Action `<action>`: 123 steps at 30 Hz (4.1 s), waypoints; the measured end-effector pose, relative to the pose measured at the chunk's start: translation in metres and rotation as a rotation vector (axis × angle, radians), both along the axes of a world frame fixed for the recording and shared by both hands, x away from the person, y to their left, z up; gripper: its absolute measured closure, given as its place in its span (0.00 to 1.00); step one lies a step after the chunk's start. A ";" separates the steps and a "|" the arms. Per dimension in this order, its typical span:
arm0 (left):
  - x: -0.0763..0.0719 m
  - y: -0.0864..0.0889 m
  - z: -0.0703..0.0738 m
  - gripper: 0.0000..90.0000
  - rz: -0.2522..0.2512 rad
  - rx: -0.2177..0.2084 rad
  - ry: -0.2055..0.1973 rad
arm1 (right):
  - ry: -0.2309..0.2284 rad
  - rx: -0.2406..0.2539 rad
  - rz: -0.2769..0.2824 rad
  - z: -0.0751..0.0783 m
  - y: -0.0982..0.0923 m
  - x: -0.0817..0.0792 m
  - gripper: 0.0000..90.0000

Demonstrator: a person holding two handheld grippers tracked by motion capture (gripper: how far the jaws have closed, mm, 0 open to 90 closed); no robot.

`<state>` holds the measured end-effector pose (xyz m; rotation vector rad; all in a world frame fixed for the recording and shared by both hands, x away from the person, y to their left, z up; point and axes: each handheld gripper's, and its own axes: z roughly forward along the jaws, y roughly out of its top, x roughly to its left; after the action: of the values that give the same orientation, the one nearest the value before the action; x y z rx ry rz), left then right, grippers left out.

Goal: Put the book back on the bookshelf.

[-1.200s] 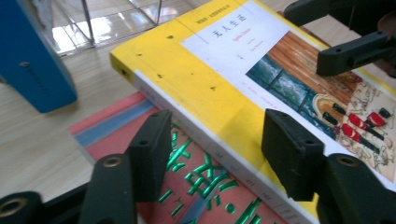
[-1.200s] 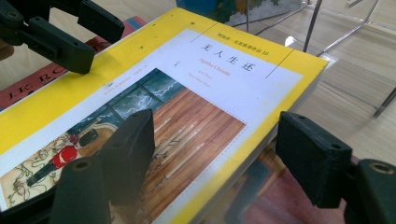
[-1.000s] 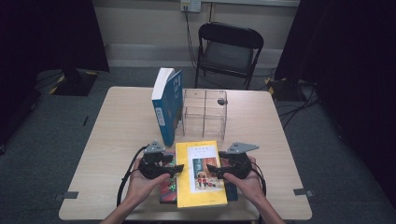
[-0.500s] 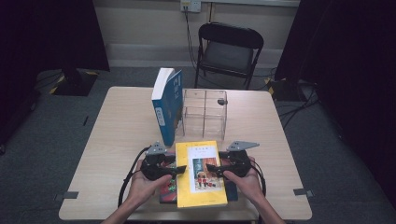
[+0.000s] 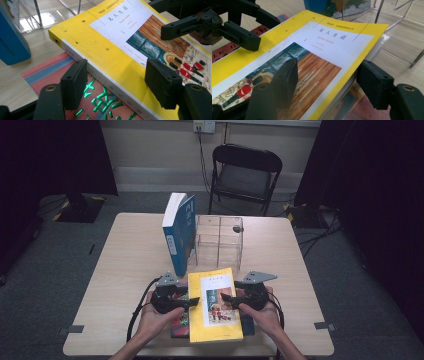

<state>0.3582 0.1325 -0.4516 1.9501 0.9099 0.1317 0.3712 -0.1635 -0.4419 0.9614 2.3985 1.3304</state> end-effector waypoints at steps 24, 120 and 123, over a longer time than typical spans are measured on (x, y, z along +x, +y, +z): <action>0.001 0.001 0.000 0.38 -0.008 0.000 0.001 | 0.114 0.042 -0.009 -0.008 -0.005 0.006 0.23; 0.003 0.000 0.007 0.44 -0.031 0.034 0.018 | 0.248 0.136 0.099 0.005 0.022 0.026 0.47; 0.004 0.000 0.005 0.44 -0.029 0.019 0.019 | 0.235 0.132 0.094 0.004 0.027 0.026 0.57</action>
<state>0.3618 0.1328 -0.4462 1.9842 0.8956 0.1056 0.3973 -0.1366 -0.4383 1.1081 2.5833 1.5010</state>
